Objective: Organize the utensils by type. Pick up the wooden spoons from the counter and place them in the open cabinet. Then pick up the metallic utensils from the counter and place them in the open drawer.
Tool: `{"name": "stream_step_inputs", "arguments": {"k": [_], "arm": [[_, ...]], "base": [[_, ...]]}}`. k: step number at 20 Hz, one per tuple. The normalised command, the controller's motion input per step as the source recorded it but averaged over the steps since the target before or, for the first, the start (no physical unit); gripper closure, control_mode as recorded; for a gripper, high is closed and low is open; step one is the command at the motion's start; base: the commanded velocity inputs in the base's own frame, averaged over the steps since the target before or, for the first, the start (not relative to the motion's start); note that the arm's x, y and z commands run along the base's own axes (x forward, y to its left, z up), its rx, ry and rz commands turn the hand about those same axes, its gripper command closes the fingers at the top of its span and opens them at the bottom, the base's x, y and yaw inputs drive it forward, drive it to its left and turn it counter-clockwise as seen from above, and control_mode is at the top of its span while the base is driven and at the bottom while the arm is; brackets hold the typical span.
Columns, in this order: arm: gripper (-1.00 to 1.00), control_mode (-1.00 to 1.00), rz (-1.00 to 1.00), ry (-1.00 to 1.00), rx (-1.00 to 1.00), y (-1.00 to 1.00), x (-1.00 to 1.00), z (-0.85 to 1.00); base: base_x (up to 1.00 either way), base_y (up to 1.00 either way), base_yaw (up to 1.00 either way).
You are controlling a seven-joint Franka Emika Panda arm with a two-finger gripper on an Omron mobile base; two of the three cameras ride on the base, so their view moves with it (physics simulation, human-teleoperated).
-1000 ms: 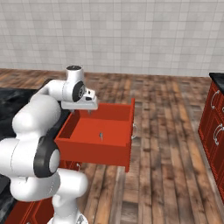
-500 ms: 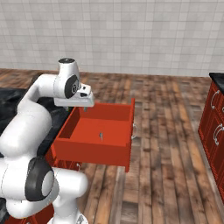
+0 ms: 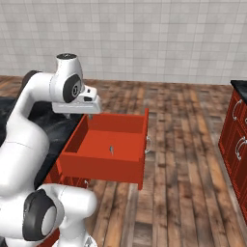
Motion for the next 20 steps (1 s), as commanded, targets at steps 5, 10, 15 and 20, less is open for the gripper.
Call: {"name": "stream_step_inputs", "arguments": {"k": [5,10,15,20], "arm": [[-1.0,-1.0,0.0,0.0,0.0,-0.03,-0.51,0.19],[-1.0,-1.0,0.0,-0.04,0.0,0.0,-0.59,0.08],[-1.0,-1.0,0.0,-0.09,0.0,0.0,-0.52,0.11],[-1.0,-1.0,0.0,-0.11,0.0,0.0,-0.48,0.0]], "base": [[0.0,0.0,0.0],[0.0,0.0,0.0],[0.0,0.0,0.0],[0.0,0.0,0.0]]}}
